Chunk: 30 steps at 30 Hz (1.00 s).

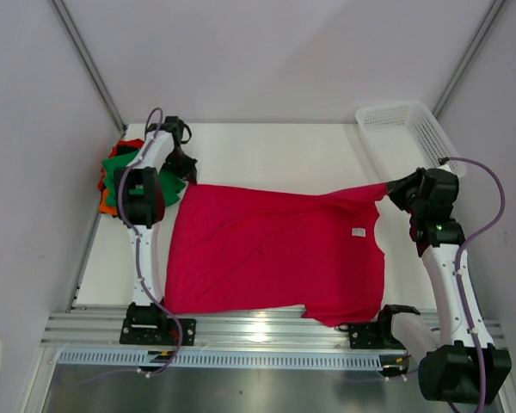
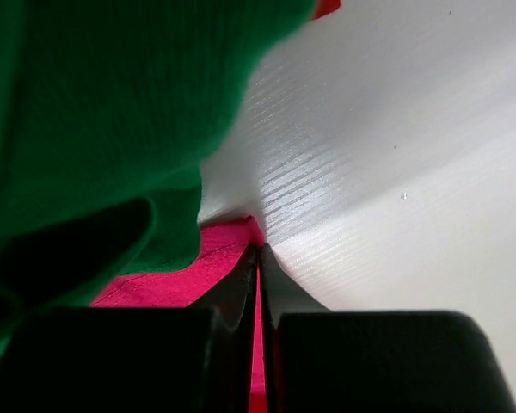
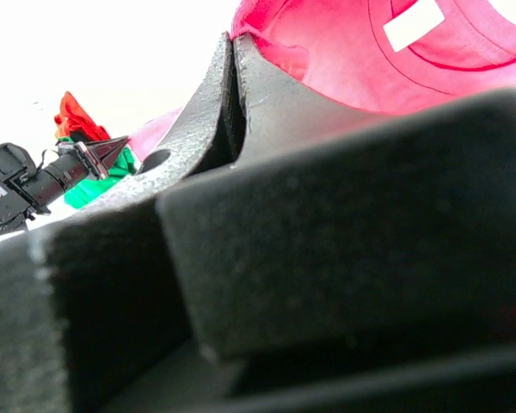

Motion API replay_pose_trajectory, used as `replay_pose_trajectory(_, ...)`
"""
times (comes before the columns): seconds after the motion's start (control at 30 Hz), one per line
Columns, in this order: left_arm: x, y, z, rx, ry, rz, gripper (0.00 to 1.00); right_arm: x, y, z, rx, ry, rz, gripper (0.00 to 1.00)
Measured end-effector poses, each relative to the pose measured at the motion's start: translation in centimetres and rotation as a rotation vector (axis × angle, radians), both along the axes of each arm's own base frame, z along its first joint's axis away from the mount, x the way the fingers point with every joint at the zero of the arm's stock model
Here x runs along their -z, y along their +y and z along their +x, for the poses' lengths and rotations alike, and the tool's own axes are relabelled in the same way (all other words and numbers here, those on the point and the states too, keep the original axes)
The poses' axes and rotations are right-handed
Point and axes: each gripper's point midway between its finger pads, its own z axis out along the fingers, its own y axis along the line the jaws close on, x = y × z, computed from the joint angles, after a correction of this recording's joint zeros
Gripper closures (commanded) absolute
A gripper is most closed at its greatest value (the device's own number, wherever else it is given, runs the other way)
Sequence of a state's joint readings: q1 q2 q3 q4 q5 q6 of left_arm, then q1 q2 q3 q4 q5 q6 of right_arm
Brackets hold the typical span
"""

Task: Fold and stack the t-shirts
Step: Grap the side of the flattened tshirt furthest away from the robot with both arms

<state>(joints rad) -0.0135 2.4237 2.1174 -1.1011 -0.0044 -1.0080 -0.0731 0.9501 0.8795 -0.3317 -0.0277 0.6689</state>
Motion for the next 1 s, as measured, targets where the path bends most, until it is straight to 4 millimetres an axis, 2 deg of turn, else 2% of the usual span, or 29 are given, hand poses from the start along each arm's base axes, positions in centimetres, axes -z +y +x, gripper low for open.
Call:
replay_pose_trajectory(0.2,-0.2,0.0,0.2,0.013,-0.018,0.001,0.99,0.0,-0.1,0.0,0.003,0.000,0.000,1.00)
replay_pose_trajectory(0.33,-1.4,0.0,0.6,0.024,-0.052,0.004,0.99,0.0,-0.1,0.0,0.003,-0.001,0.000,1.00)
replay_pose_trajectory(0.63,-6.9,0.1,1.5,0.064,-0.195,0.014,0.99,-0.2,-0.2,0.2,0.008,-0.013,0.007,1.00)
replay_pose_trajectory(0.87,-11.2,0.3,-0.2,0.106,-0.296,0.030,0.99,0.1,0.0,0.2,0.004,-0.014,0.015,1.00)
replay_pose_trajectory(1.0,-12.8,0.0,-0.6,0.142,-0.337,0.024,0.99,-0.2,0.1,0.4,0.003,-0.026,0.025,1.00)
